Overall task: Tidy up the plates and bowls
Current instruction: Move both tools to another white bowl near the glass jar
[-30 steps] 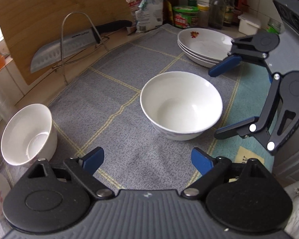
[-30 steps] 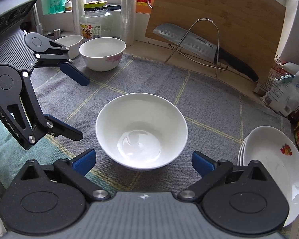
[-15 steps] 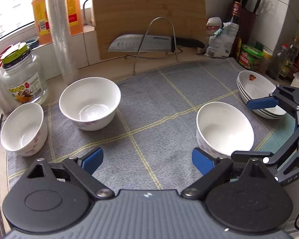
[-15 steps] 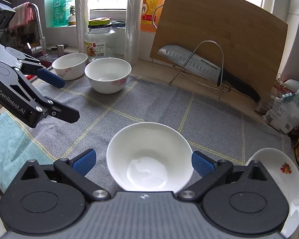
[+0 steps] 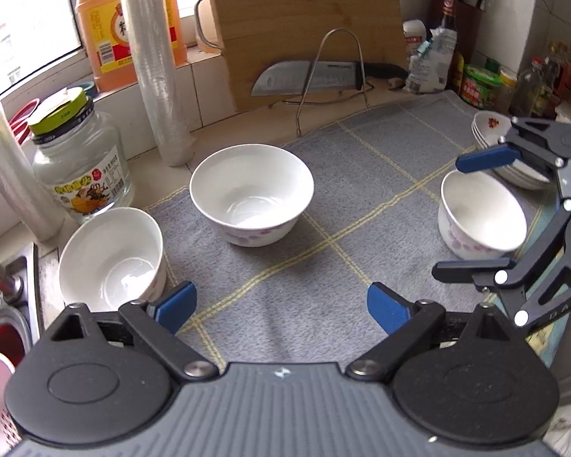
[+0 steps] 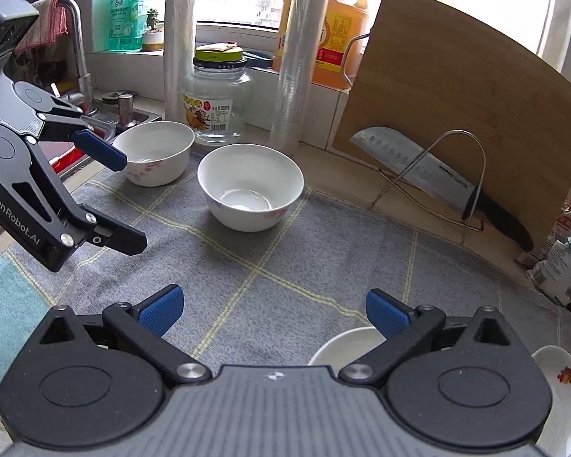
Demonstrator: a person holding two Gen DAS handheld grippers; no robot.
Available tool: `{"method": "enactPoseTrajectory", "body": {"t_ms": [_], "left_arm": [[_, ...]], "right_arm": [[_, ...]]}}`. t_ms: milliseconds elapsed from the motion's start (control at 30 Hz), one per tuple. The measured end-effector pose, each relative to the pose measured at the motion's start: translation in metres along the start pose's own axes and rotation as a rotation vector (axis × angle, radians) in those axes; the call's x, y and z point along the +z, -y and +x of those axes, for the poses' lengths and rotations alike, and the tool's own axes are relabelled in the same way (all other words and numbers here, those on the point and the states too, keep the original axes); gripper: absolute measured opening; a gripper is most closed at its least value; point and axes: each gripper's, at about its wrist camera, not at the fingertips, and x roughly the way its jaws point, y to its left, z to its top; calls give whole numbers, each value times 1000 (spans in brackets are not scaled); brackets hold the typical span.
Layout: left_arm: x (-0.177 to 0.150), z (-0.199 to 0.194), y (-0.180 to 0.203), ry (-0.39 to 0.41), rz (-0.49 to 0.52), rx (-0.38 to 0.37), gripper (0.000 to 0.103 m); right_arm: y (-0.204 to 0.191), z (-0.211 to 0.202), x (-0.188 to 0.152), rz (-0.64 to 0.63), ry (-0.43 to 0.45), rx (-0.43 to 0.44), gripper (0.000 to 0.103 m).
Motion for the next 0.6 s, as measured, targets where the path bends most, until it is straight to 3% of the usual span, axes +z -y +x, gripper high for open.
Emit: {"method": "enactPoseTrajectory", "body": {"t_ms": [133, 333, 600], "left_arm": [[6, 4, -4, -6, 127, 6, 96], [19, 20, -11, -9, 235, -33, 96], [37, 55, -26, -64, 347, -29, 96]], "right_arm": [[-3, 14, 10, -24, -12, 1, 103], [0, 38, 22, -39, -30, 38, 103], [10, 76, 43, -197, -75, 135, 103]]}}
